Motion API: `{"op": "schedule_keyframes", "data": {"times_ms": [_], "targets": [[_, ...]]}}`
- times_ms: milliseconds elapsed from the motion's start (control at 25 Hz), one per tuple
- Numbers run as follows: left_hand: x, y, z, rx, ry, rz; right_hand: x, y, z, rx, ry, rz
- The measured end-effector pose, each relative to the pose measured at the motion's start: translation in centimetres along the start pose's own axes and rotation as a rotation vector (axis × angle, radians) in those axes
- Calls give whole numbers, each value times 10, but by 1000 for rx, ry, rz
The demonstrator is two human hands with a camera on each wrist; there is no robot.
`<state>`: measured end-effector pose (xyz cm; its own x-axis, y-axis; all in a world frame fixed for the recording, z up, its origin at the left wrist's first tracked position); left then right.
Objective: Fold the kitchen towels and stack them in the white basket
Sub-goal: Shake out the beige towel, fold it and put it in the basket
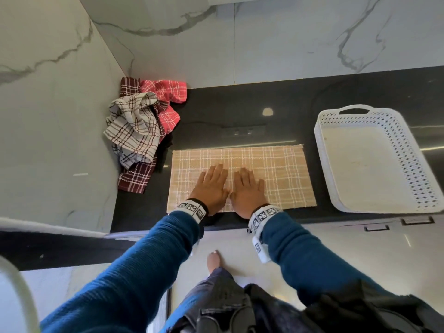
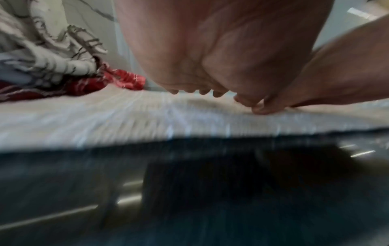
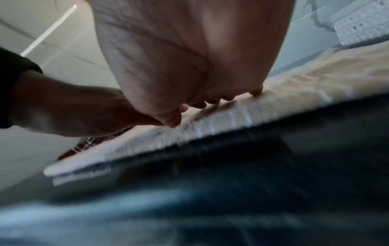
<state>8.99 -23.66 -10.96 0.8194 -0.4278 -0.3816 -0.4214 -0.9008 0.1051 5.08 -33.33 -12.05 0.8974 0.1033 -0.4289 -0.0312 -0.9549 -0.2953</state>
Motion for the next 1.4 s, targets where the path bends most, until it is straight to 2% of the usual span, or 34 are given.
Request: {"op": "schedule_keyframes", "data": {"times_ms": [40, 120, 240, 360, 440, 560, 640, 760, 920, 1000, 1200, 1320, 1400], "targets": [[-4, -9, 10, 9, 0, -27, -2, 1, 7, -10, 4, -18], [-16, -47, 21, 3, 45, -107, -12, 36, 7, -36, 58, 0], [-35, -91, 27, -28, 108, -187, -47, 121, -6, -66, 159, 181], [-42, -99, 26, -43, 150, -199, -57, 152, -7, -62, 179, 212], [-41, -94, 18, -63, 160, -218, -54, 151, -7, -32, 169, 229], [-24, -92, -15, -54, 192, -247, -56, 132, -17, -19, 148, 360], [-4, -96, -40, -86, 208, -223, -52, 106, -34, 35, 207, 387], [11, -111, -51, -66, 215, -178, -32, 79, -47, 174, 267, 379], [2, -139, -59, -24, 274, -204, 30, 72, -70, 25, 175, 384], [-8, -140, -57, -69, 227, -191, 76, 62, -92, -20, 142, 329], [-33, -94, -29, -119, 173, 58, 180, 27, -120, -96, -1, 224], [-34, -71, -16, -144, 215, 137, 196, 21, -122, -84, -20, 219], [-35, -66, -15, -154, 213, 132, 184, 25, -120, -94, 61, 213]]}}
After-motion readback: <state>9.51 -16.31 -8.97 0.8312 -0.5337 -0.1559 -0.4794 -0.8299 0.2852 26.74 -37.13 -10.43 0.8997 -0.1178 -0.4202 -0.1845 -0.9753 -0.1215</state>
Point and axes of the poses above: each hand's wrist, its own x-axis towards the middle knuckle, its own z-axis out of the palm, y = z × x, the point moved 10 cm from there along x, towards the middle knuckle, and after that the axes turned 7 degrees about -z, right-handed, at the moved point
